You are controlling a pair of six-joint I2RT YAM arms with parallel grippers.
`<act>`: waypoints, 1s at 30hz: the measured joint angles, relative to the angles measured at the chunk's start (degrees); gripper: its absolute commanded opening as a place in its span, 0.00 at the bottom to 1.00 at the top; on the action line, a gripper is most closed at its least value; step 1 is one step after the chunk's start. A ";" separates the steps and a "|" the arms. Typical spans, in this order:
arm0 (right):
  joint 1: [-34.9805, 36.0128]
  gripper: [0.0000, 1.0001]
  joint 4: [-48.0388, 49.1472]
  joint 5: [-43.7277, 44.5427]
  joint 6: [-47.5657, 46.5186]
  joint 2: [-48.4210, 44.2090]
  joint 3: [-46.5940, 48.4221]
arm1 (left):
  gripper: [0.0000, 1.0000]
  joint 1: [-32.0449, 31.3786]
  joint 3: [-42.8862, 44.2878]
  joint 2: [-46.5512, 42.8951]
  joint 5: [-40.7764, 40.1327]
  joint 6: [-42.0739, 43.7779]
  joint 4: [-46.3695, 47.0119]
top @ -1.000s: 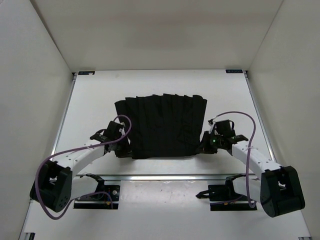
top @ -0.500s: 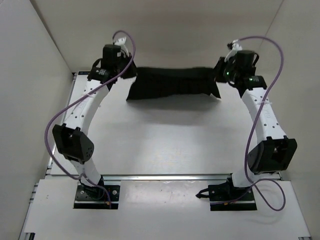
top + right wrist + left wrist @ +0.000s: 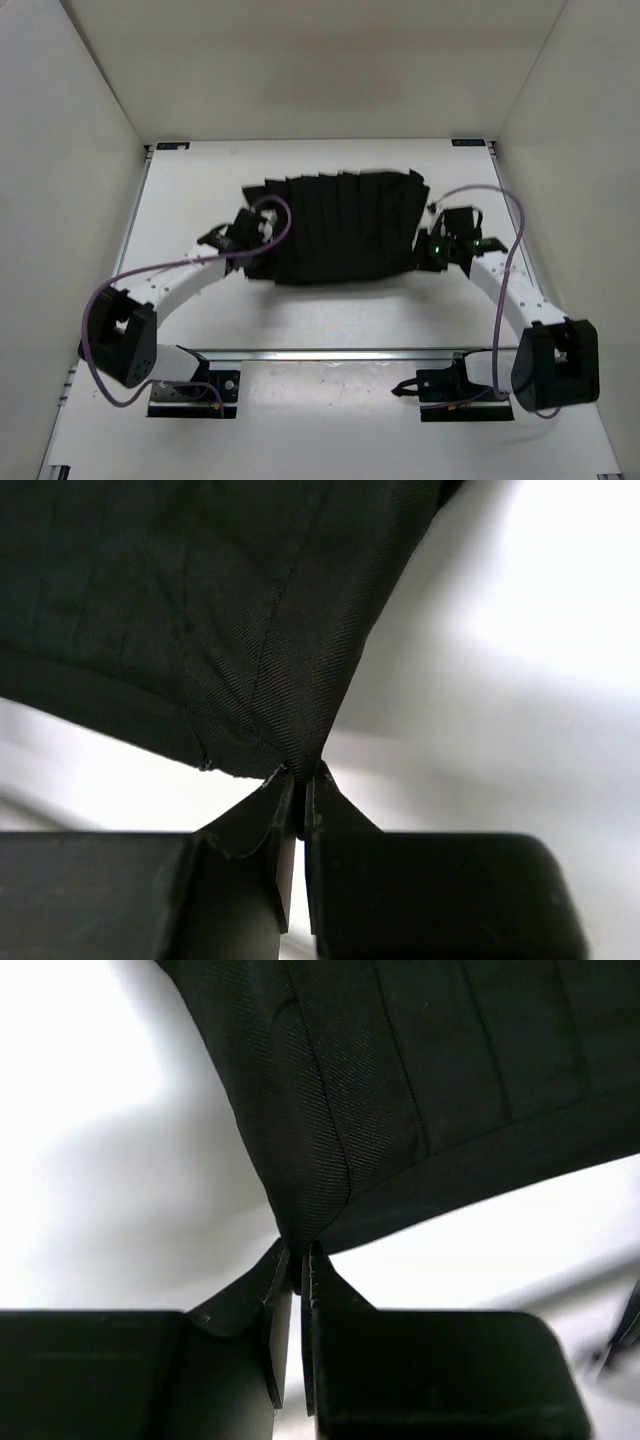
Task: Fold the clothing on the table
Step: Fold the skirt
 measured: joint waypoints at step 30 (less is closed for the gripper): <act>3.52 0.00 1.29 -7.39 1.33 6.62 21.66 | 0.00 7.48 20.92 1.31 -2.14 1.70 -3.87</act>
